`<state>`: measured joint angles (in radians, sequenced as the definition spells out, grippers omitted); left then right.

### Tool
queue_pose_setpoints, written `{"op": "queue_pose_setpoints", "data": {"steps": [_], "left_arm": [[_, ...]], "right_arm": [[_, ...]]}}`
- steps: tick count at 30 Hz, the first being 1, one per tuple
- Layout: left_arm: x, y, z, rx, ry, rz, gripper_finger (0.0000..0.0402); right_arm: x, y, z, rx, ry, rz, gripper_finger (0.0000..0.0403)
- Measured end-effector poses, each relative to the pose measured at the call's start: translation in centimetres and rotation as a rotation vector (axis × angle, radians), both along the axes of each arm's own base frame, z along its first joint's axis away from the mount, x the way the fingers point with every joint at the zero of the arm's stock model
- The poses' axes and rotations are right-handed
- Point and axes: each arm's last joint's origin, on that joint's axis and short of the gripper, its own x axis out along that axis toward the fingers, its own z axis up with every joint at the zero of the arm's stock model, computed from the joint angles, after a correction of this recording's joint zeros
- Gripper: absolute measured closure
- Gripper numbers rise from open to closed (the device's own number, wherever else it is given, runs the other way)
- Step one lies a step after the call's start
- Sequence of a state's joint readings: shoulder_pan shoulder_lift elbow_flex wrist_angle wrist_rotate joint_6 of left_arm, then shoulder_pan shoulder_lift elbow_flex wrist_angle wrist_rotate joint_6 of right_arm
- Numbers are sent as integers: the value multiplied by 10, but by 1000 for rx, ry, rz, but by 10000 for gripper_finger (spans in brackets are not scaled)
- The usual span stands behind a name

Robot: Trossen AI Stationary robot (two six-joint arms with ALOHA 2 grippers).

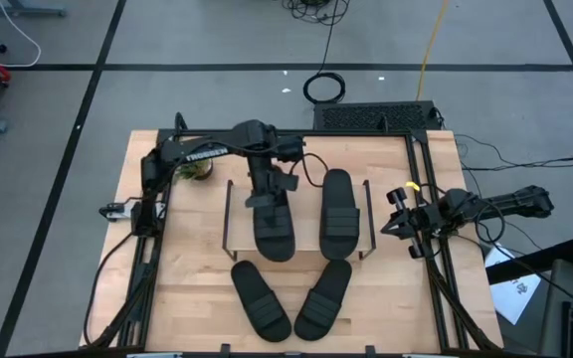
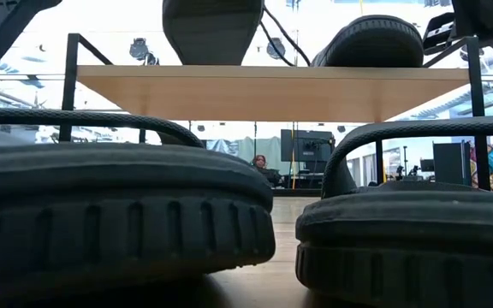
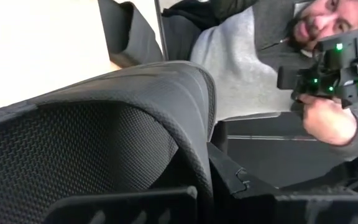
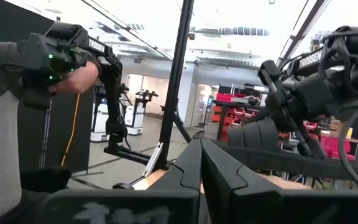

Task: Pick and place slides into the shelf
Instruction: Put the black slide on the shelf

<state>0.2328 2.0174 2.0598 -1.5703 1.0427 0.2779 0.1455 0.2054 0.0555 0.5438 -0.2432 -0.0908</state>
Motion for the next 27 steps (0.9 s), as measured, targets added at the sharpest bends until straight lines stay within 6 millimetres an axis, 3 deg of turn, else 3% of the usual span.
{"op": "queue_pose_setpoints", "data": {"steps": [8,27], "left_arm": [[2,-11,-3,140,-60,-88,401],[-2,-5,-41,98,82,-81,401]], "right_arm": [[-1,1,0,-23,-11,48,403],[-1,1,0,-28,-14,42,403]]}}
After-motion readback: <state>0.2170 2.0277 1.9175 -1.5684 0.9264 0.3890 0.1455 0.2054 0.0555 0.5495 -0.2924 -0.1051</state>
